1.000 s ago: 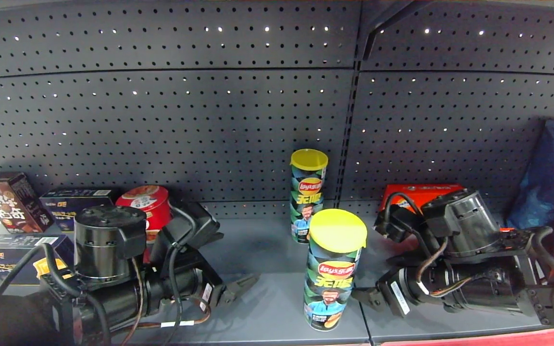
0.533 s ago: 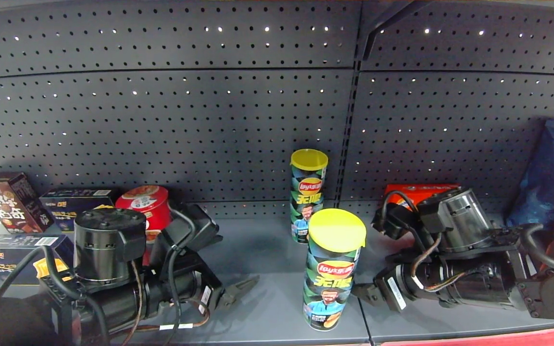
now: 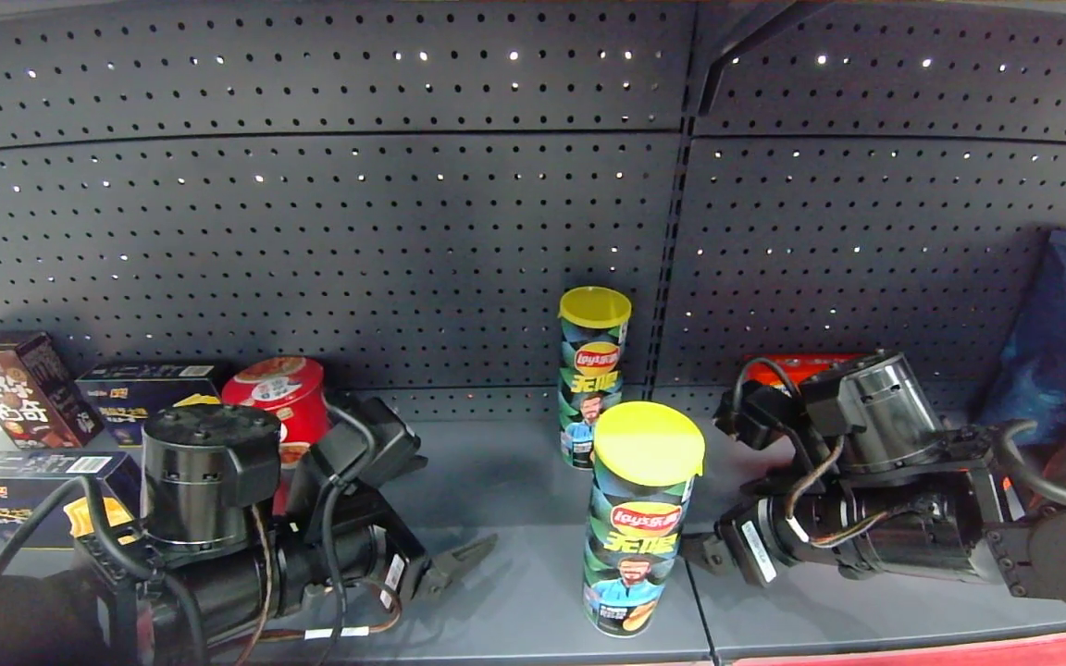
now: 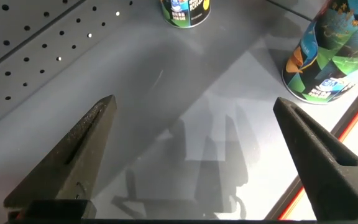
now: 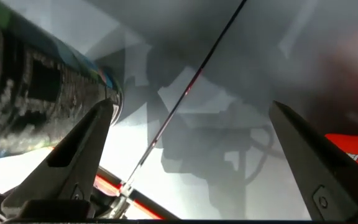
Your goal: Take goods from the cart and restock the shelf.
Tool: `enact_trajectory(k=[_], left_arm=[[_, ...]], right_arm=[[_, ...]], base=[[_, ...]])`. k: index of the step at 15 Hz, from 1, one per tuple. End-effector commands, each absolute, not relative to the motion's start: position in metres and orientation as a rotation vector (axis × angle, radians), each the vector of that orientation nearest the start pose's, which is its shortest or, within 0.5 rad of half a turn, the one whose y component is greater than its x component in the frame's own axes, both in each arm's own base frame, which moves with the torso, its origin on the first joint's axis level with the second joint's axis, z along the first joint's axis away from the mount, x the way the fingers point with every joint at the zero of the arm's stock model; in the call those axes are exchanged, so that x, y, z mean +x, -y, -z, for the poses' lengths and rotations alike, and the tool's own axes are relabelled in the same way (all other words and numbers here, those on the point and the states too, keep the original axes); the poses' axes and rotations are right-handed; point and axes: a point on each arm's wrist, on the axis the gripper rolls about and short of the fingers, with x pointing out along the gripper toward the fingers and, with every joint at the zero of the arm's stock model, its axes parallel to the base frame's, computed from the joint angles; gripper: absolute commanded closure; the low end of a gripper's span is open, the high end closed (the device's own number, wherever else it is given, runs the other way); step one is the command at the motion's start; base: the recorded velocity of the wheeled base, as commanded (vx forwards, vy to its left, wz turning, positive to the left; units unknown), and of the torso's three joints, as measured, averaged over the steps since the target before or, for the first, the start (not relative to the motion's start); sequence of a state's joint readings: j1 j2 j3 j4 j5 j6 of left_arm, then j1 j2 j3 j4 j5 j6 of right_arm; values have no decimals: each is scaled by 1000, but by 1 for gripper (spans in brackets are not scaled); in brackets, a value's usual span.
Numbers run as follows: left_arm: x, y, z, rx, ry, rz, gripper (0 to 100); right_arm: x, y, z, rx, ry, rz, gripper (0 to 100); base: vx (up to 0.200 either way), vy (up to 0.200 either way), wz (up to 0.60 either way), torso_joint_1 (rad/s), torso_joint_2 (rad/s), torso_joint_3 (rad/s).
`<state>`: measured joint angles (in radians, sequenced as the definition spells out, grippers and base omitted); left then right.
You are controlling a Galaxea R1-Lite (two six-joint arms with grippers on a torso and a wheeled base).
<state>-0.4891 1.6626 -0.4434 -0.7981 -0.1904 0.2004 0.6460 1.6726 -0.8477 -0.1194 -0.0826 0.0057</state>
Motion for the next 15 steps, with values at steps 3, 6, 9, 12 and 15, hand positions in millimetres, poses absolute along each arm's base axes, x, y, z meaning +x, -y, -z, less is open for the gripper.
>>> enact_trajectory(k=[3, 6, 9, 12, 15], left_arm=[[218, 121, -120, 252, -354, 709, 0], [216, 118, -119, 252, -361, 706, 0], [216, 118, -119, 252, -361, 703, 0], [216, 118, -119, 252, -361, 703, 0], [215, 117, -118, 253, -366, 703, 0]], right_arm=[[230, -172, -155, -248, -668, -540, 0], [233, -175, -153, -250, -672, -541, 0], [235, -177, -153, -250, -671, -539, 0], [235, -178, -152, -252, -675, -543, 0], [230, -172, -151, -250, -680, -536, 0]], base=[[0, 0, 0, 0, 0, 0], [0, 0, 0, 0, 0, 0], [0, 0, 0, 0, 0, 0], [0, 0, 0, 0, 0, 0], [0, 0, 0, 0, 0, 0]])
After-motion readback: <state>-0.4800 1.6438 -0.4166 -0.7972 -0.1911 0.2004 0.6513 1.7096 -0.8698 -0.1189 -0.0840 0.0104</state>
